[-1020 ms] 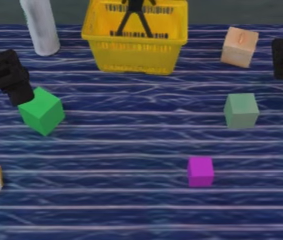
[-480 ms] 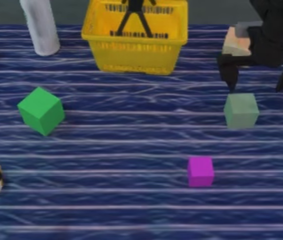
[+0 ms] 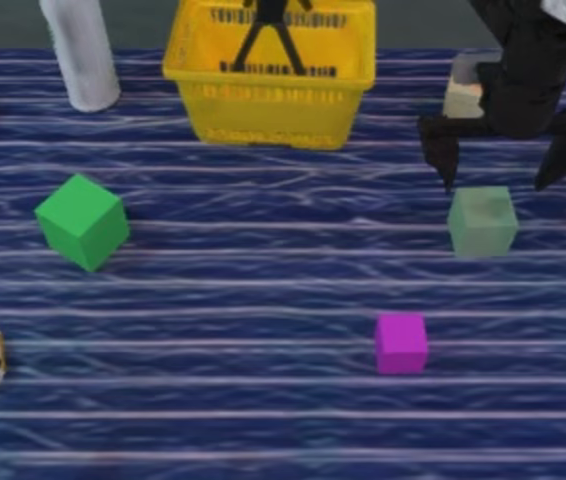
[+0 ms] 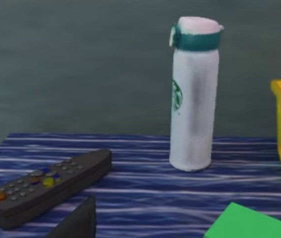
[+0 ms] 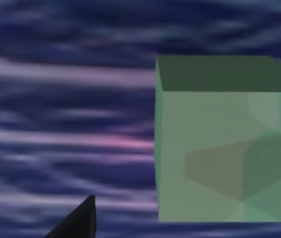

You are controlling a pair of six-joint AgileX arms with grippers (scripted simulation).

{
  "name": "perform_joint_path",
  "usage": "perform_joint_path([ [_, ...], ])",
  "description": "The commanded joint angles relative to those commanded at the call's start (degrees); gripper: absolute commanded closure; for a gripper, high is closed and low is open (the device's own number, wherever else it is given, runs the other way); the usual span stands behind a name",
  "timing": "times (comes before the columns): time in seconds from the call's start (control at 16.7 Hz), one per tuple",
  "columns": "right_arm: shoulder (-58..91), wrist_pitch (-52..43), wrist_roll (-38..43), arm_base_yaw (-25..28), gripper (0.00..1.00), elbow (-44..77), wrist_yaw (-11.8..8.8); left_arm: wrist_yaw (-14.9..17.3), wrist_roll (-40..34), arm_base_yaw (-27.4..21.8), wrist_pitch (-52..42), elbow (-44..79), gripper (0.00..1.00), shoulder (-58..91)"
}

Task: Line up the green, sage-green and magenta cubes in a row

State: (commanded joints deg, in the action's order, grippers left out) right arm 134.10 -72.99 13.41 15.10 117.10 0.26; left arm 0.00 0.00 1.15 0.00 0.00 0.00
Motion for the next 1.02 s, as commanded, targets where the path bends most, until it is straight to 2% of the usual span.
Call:
perform_joint_path([
  [0.24, 0.6, 2.3, -0.1, -0.2, 0.0, -1.9, 0.0, 0.0, 0.0, 0.0, 0.0, 0.0, 0.0, 0.0],
  [0.6, 4.3, 15.7, 0.1, 0.0, 0.0, -11.1, 0.0, 0.0, 0.0, 0.0, 0.0, 0.0, 0.0, 0.0],
  [0.9, 4.9, 17.1, 0.1, 0.1, 0.0, -12.2, 0.1, 0.0, 0.0, 0.0, 0.0, 0.0, 0.0, 0.0],
  [1.02, 4.9, 17.1, 0.1, 0.1, 0.15, -12.2, 0.1, 0.0, 0.0, 0.0, 0.0, 0.0, 0.0, 0.0],
])
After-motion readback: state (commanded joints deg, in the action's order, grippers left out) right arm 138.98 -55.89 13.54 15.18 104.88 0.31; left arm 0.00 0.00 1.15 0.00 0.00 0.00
